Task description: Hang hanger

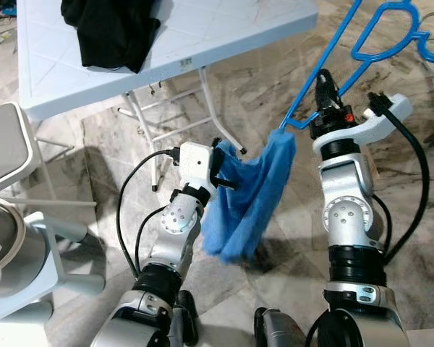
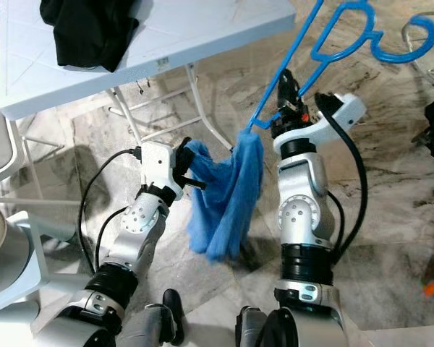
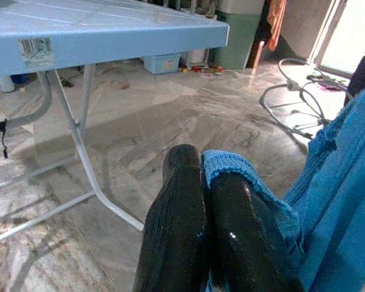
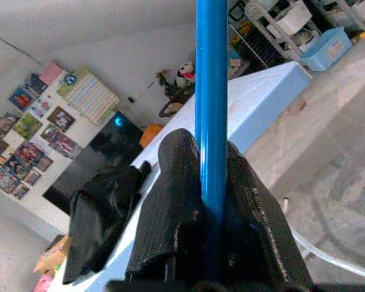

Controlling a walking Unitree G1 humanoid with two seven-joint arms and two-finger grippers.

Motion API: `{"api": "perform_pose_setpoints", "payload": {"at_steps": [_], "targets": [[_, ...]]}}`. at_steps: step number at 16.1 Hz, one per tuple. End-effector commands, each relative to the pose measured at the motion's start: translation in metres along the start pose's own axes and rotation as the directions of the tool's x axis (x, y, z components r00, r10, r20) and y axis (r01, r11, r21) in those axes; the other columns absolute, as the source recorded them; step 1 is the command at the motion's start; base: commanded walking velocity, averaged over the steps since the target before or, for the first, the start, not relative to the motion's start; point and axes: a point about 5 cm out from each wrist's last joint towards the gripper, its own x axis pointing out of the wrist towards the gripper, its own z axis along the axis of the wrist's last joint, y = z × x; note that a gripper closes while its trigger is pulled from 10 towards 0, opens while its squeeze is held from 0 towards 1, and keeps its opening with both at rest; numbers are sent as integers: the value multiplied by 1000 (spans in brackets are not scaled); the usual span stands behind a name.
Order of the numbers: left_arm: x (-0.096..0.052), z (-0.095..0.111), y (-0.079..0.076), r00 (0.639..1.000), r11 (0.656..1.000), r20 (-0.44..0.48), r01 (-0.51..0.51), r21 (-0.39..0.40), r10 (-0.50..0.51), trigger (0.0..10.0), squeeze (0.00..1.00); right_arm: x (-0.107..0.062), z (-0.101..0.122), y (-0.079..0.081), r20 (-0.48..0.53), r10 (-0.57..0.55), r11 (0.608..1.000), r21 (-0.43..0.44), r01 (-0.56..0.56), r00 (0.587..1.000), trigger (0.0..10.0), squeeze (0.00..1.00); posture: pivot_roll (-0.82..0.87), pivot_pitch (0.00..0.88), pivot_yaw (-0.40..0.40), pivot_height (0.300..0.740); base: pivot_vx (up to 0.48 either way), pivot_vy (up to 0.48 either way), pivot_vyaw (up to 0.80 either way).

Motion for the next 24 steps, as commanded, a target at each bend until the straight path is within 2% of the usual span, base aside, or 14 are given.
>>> {"api": "perform_pose_setpoints", "payload": {"at_steps": [1, 8, 9, 10, 11, 12, 13, 15, 16, 17, 19, 21, 23, 24], "targets": [[-1, -6, 3, 999, 1000, -34, -20, 10, 21, 0, 0, 5, -2, 14, 5, 42, 999, -3, -42, 999, 10000, 0, -202, 254, 68, 740, 0, 0, 0], [-4, -16, 9, 993, 997, -104, -42, 60, 48, 0, 0, -3, -14, 18, -48, 77, 996, -42, -79, 996, 10000, 0, -208, 250, 74, 740, 0, 0, 0], [-9, -26, 12, 986, 995, -158, -47, 89, 61, 471, 0, -6, -16, 19, -88, 114, 985, -123, -124, 990, 10000, 0, -207, 253, 74, 740, 0, 0, 0], [-15, -35, 15, 975, 992, -213, -43, 120, 68, 1255, 0, -9, -18, 20, -126, 154, 962, -207, -177, 980, 10000, 0, -208, 256, 72, 740, 0, 0, 0], [-18, -40, 16, 969, 990, -240, -28, 140, 61, 3137, 0, -10, -17, 19, -127, 156, 960, -213, -181, 980, 10000, 0, -208, 257, 69, 740, 0, 0, 0], [-22, -44, 17, 964, 985, -259, -18, 171, 62, 7686, 0, -10, -17, 18, -129, 155, 958, -221, -181, 979, 10000, 0, -210, 259, 66, 740, 0, 0, 0], [-23, -46, 17, 961, 984, -270, -10, 180, 59, 10000, 1000, -10, -16, 18, -129, 156, 957, -227, -182, 979, 10000, 0, -211, 260, 64, 740, 0, 0, 0], [-26, -51, 17, 956, 975, -291, 22, 220, 44, 10000, 1000, -9, -16, 18, -130, 157, 955, -234, -184, 979, 10000, 0, -214, 263, 59, 740, 0, 0, 0], [-26, -51, 19, 956, 954, -290, 57, 296, 33, 10000, 1000, -9, -17, 19, -137, 163, 949, -247, -194, 977, 10000, 0, -218, 267, 54, 740, 0, 0, 0], [-27, -50, 20, 958, 904, -287, 111, 413, 14, 10000, 1000, -10, -17, 19, -140, 166, 948, -251, -197, 976, 10000, 0, -217, 266, 53, 740, 0, 0, 0], [-29, -47, 29, 966, 846, -255, 111, 522, 30, 10000, 1000, -9, -17, 19, -140, 168, 946, -256, -200, 976, 10000, 0, -217, 267, 54, 740, 0, 0, 0], [-29, -39, 36, 978, 818, -211, 115, 564, 8, 10000, 1000, -8, -15, 18, -137, 166, 945, -260, -197, 977, 10000, 0, -214, 272, 56, 740, 0, 0, 0], [-29, -32, 42, 987, 821, -161, 93, 563, -2, 10000, 1000, -9, -16, 18, -137, 163, 945, -261, -195, 977, 10000, 0, -213, 276, 57, 740, 0, 0, 0], [-29, -23, 40, 996, 838, -80, 65, 541, -26, 10000, 1000, -9, -16, 17, -137, 161, 945, -265, -193, 977, 10000, 0, -211, 277, 61, 740, 0, 0, 0]]}}
